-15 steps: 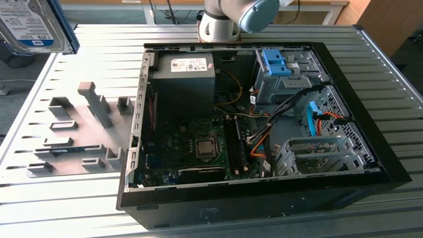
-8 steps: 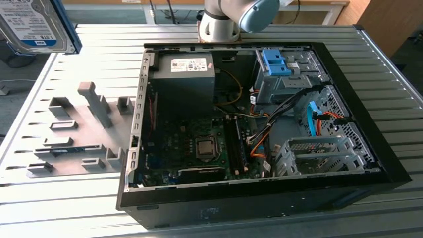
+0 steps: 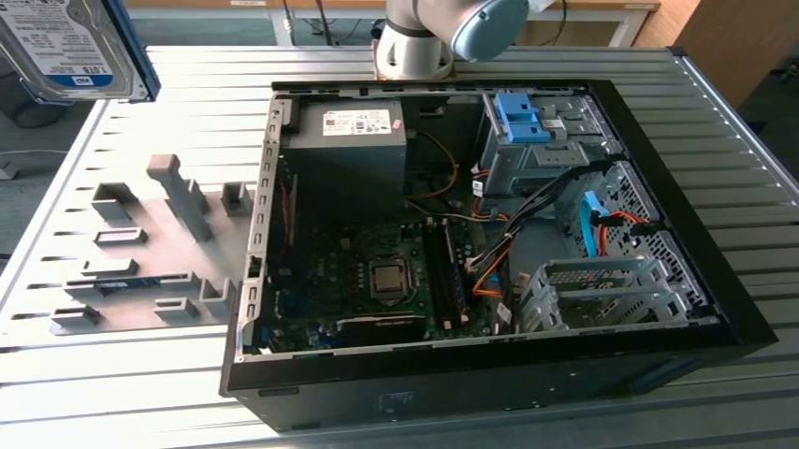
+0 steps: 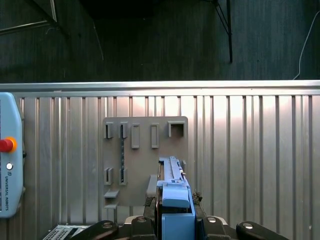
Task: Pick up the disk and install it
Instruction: 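Pick up the disk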
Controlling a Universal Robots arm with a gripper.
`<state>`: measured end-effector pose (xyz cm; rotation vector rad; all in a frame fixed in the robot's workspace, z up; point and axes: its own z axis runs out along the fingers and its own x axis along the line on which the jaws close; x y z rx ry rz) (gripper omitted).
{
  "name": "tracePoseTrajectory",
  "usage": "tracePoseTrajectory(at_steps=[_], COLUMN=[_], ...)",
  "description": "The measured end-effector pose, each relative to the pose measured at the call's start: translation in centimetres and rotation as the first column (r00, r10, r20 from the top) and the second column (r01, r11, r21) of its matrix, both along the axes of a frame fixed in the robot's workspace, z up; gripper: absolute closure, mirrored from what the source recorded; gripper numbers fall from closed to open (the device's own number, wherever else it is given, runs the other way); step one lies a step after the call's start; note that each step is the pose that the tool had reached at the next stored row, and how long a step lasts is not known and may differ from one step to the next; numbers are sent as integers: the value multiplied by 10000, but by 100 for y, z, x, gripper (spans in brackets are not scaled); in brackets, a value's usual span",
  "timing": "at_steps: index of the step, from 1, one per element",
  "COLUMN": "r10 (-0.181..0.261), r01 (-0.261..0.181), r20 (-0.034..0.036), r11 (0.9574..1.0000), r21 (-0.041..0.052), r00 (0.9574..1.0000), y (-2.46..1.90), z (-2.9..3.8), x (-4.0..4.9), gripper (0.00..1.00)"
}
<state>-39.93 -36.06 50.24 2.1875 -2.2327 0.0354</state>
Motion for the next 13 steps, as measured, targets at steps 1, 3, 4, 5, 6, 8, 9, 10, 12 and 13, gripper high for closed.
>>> tracePoseTrajectory(at_steps=[1, 3, 4, 5, 6, 8, 9, 10, 12, 13], r10=[0, -1, -1, 0, 0, 0, 0, 0, 1, 0], r01=[0, 1, 1, 0, 0, 0, 0, 0, -1, 0], r20=[0, 1, 2, -1, 0, 0, 0, 0, 0, -1], r11=[10000, 10000, 10000, 10000, 10000, 10000, 10000, 10000, 10000, 10000], r21=[0, 0, 1, 0, 0, 0, 0, 0, 0, -1], r00=[10000, 10000, 10000, 10000, 10000, 10000, 10000, 10000, 10000, 10000], y=[0, 0, 0, 0, 0, 0, 0, 0, 0, 0], z=[0, -1, -1, 0, 0, 0, 0, 0, 0, 0], x=[6, 12, 14, 17, 17, 18, 18, 19, 24, 26], gripper=[64, 64, 64, 64, 64, 64, 64, 64, 64, 64])
